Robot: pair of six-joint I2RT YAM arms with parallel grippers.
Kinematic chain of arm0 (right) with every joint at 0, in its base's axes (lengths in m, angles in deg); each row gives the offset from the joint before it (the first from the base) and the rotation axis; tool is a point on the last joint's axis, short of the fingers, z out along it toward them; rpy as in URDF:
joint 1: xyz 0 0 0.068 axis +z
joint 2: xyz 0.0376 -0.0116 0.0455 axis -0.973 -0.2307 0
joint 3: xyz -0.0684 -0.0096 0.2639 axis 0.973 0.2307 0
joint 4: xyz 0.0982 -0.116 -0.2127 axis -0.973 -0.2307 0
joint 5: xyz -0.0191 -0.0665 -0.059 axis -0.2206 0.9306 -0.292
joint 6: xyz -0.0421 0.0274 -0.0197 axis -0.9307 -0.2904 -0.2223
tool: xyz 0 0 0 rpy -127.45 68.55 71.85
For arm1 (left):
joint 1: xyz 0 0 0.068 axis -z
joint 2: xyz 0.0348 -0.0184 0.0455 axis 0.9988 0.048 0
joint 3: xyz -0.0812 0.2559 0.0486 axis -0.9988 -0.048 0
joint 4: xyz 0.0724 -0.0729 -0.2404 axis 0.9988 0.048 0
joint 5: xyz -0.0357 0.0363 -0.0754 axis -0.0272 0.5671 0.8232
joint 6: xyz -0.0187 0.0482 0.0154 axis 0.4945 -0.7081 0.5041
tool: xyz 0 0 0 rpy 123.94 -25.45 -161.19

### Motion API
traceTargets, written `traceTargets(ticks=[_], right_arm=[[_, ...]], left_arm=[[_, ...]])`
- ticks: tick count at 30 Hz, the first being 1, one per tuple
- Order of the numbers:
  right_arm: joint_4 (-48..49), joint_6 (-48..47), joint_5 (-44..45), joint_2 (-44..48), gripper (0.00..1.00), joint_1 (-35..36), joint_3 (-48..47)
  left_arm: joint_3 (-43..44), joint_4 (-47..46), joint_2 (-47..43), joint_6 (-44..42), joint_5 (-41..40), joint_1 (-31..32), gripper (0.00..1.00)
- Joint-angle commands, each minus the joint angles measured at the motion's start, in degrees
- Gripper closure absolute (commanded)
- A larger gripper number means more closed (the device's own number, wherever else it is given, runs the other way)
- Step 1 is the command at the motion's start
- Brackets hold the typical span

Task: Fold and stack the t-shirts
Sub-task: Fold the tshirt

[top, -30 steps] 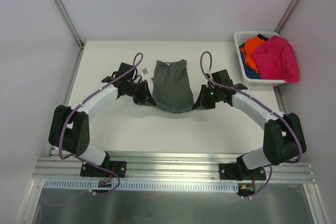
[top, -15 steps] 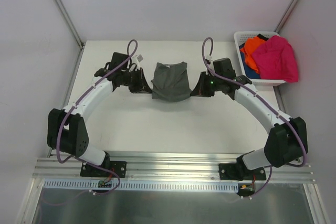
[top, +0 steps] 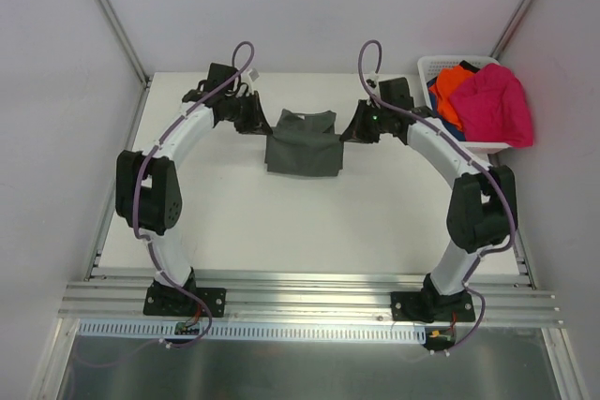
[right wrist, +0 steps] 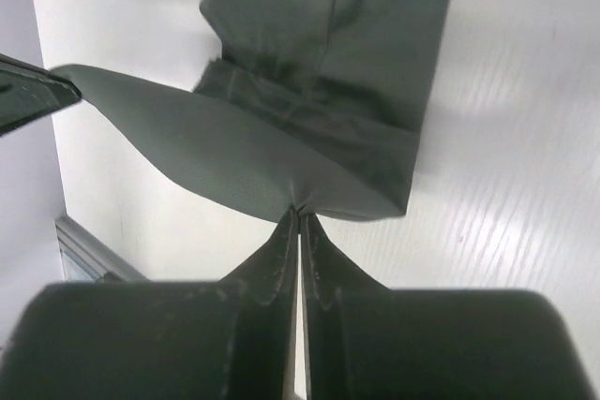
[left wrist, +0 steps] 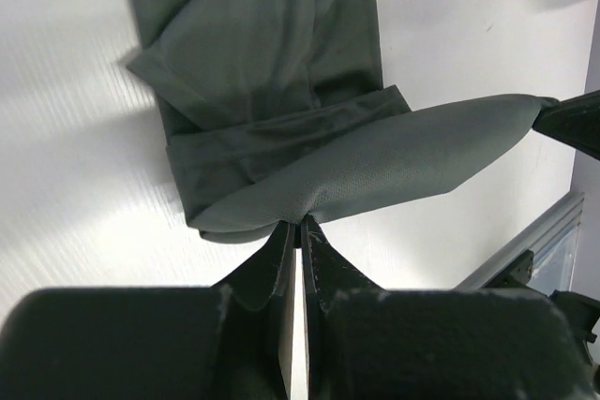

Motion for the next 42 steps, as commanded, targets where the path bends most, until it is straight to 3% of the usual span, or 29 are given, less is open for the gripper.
traceTargets(ticks=[1, 36, 39, 40, 42], right_arm=[[2.6, -0.9, -0.4, -2.7, 0.99, -1.4, -6.7], [6.7, -6.5, 7.4, -38.9, 0.99, -3.9, -44.3], [7.2, -6.8, 7.8, -40.3, 0.97, -4.0, -45.3], [7.3, -6.9, 8.0, -41.1, 0.98, -4.0, -45.6], [7.4, -7.1, 8.7, -41.8, 1.0, -4.0, -46.0]], left_arm=[[6.3, -0.1, 2.7, -2.4, -0.2, -0.1, 1.0], [49.2, -5.8, 41.8, -6.2, -0.2, -5.7, 1.0], [49.8, -5.9, 42.6, -6.8, -0.9, -5.9, 0.81], [50.0, -6.0, 42.9, -7.1, -0.8, -6.1, 0.8], [50.4, -6.2, 43.2, -7.2, -1.4, -6.2, 0.89]])
